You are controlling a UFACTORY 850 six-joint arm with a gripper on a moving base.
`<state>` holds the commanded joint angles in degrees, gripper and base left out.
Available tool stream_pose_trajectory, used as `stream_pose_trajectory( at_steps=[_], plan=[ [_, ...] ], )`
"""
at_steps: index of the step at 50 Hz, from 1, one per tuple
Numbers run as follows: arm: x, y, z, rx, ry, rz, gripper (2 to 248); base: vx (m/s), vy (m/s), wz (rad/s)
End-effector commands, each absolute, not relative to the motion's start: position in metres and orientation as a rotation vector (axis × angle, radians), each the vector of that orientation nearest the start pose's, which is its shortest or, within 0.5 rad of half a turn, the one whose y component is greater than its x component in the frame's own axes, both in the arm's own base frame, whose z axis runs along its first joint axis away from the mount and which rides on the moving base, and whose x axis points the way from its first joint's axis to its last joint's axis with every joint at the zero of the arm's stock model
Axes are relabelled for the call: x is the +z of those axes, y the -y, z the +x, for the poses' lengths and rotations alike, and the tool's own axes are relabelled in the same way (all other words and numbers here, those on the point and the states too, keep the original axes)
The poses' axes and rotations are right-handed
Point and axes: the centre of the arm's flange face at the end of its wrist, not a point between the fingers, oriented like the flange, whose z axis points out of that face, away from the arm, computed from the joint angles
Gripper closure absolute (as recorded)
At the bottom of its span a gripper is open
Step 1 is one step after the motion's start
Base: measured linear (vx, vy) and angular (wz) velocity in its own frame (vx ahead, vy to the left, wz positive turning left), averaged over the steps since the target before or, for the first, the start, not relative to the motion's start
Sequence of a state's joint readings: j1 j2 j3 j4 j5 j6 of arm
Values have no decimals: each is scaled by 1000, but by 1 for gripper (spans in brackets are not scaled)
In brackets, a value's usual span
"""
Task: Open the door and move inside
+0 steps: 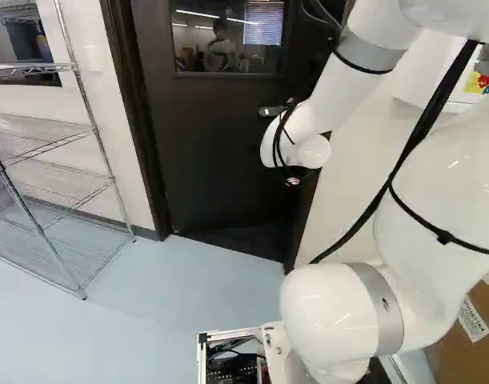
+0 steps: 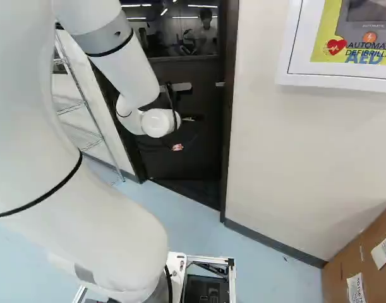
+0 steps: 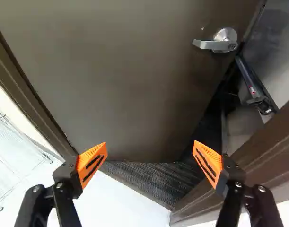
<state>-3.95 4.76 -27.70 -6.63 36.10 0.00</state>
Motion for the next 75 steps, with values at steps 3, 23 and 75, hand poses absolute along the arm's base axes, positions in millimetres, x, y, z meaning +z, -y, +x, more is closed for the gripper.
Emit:
stream_pose_trajectory(
  at_steps=[3,23,75],
  plan=[
    [441,22,406,-1786,93,-2626,3,37,34,-10],
    [441,22,406,-1786,93,-2626,3,54,49,-10],
    [441,22,406,-1786,93,-2626,3,111,66,-192]
  ],
)
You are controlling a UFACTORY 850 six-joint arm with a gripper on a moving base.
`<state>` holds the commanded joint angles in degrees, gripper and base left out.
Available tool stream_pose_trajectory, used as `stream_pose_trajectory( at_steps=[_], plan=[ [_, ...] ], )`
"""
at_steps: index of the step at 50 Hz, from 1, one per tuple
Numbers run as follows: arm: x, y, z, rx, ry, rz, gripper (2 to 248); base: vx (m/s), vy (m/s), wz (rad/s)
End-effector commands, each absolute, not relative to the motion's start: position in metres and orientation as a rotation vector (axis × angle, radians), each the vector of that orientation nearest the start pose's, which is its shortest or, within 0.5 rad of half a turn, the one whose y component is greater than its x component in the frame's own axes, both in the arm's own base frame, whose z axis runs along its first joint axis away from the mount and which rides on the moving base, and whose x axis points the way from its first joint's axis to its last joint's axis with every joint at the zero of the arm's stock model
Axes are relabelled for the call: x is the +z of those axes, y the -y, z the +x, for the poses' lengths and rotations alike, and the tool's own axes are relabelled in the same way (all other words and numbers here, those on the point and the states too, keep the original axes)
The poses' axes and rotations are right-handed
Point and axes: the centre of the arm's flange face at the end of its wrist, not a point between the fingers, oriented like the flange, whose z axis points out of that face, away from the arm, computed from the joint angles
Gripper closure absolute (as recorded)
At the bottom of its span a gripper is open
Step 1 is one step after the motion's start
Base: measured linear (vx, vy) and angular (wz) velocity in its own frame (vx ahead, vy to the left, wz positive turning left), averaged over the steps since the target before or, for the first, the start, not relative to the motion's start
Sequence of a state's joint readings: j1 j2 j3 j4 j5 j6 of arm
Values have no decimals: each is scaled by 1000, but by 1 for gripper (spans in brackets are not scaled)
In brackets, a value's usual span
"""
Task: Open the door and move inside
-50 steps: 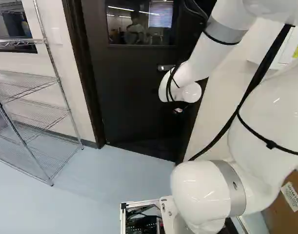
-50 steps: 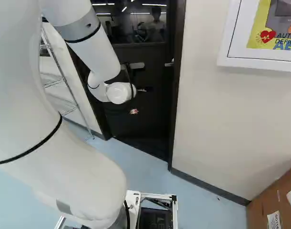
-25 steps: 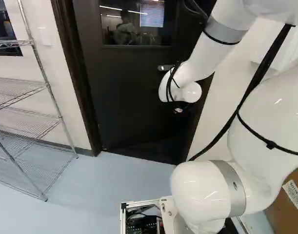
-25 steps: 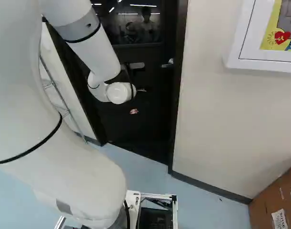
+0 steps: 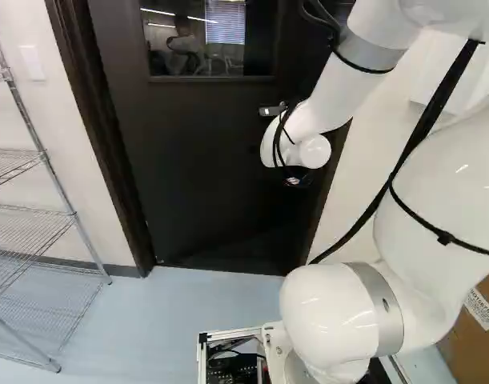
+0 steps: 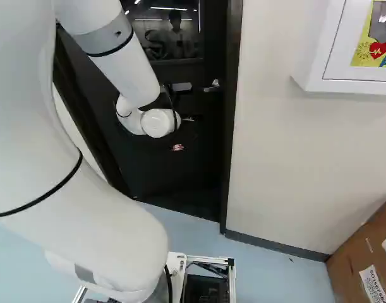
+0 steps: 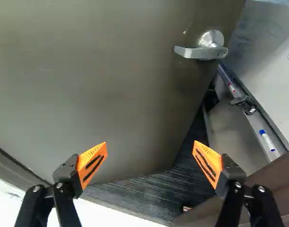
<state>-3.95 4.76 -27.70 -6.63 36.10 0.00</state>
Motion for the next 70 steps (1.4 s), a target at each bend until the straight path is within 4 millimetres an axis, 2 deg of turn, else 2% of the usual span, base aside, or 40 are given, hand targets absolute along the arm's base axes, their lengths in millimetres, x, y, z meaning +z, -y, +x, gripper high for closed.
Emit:
stream_pose_trajectory(
  at_steps=[29,70],
  plan=[
    [441,22,406,-1786,93,-2626,3,118,66,-233],
    [441,22,406,-1786,93,-2626,3,120,109,-58]
  ],
)
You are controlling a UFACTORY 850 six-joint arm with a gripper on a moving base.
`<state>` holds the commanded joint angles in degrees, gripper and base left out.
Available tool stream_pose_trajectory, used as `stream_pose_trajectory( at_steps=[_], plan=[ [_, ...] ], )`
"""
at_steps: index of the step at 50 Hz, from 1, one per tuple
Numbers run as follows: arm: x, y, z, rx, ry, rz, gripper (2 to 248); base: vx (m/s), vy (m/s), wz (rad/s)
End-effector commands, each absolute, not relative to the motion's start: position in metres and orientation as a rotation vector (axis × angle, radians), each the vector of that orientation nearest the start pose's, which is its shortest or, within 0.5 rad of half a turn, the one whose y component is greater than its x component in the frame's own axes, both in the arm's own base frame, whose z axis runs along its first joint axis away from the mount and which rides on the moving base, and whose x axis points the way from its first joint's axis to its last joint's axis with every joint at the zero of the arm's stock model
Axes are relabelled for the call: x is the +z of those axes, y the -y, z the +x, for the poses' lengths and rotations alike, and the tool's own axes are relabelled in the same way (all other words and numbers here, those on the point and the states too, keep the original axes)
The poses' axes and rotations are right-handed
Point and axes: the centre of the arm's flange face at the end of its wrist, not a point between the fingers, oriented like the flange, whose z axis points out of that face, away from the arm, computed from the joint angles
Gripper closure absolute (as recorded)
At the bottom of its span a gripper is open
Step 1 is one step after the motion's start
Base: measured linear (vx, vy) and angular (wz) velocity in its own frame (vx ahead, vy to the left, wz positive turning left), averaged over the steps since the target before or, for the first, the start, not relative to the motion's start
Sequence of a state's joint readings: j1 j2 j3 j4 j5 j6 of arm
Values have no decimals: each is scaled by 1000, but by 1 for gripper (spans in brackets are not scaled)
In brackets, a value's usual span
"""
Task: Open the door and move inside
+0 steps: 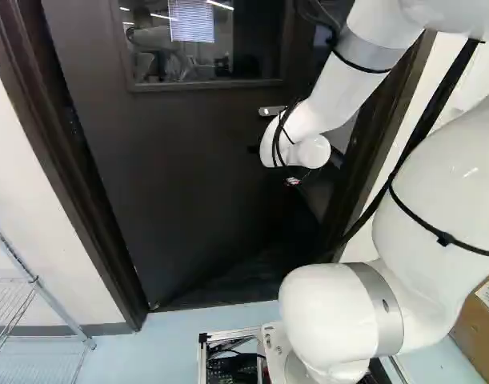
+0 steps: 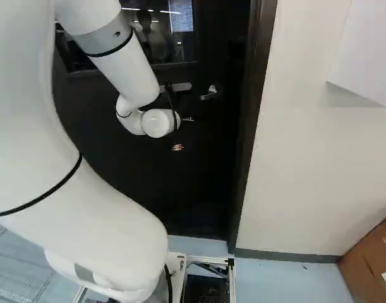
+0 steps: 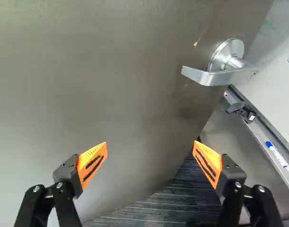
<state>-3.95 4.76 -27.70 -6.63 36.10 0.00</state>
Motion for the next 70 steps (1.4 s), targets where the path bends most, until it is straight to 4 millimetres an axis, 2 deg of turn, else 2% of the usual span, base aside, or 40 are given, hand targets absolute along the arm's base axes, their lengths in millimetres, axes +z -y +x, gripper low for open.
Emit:
stream_pose_trajectory(
  at_steps=[7,38,70],
  plan=[
    [441,20,411,-1783,86,-2622,3,120,46,-342],
    [441,17,421,-1780,86,-2618,3,1,0,3],
    [442,-6,473,-1768,41,-2588,3,0,0,0]
  ],
)
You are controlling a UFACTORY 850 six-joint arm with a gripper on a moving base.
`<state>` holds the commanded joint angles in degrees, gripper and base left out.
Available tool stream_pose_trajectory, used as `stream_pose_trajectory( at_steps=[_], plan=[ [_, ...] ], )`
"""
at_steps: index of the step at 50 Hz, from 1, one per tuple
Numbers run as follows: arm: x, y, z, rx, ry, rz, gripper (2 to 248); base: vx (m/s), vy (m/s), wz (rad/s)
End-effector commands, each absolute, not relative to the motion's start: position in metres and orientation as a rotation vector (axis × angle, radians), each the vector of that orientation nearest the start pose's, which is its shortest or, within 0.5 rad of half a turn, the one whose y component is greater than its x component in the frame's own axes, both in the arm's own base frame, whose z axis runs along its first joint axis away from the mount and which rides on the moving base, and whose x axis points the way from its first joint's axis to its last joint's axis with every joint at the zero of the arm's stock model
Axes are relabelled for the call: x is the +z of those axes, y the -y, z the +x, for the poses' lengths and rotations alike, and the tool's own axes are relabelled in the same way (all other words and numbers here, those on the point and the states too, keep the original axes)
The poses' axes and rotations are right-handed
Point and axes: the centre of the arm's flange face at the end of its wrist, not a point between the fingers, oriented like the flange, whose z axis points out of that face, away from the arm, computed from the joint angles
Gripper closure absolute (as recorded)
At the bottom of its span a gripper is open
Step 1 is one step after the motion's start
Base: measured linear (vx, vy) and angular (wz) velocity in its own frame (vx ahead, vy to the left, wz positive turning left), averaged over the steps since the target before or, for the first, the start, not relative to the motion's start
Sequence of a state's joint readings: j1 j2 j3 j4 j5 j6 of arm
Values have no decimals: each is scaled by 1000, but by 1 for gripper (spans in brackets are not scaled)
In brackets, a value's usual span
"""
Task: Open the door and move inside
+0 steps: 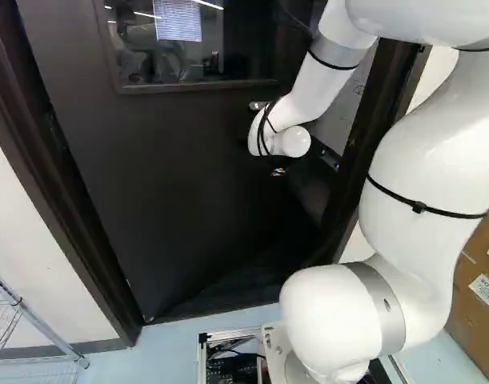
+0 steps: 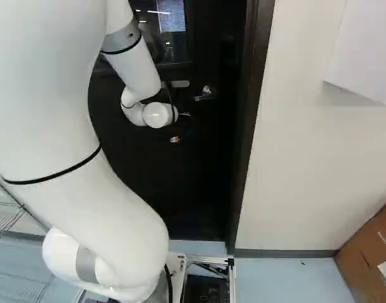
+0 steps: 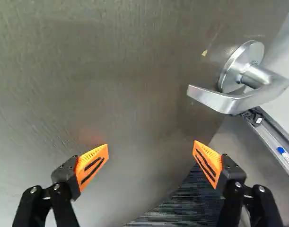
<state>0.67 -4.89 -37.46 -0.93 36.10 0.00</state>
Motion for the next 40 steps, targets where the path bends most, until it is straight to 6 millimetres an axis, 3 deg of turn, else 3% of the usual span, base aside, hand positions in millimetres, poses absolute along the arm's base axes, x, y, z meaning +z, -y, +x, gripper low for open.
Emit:
stream_pose_trajectory(
  at_steps=[40],
  plan=[
    [439,-52,537,-1757,-5,-2534,3,0,0,0]
  ],
)
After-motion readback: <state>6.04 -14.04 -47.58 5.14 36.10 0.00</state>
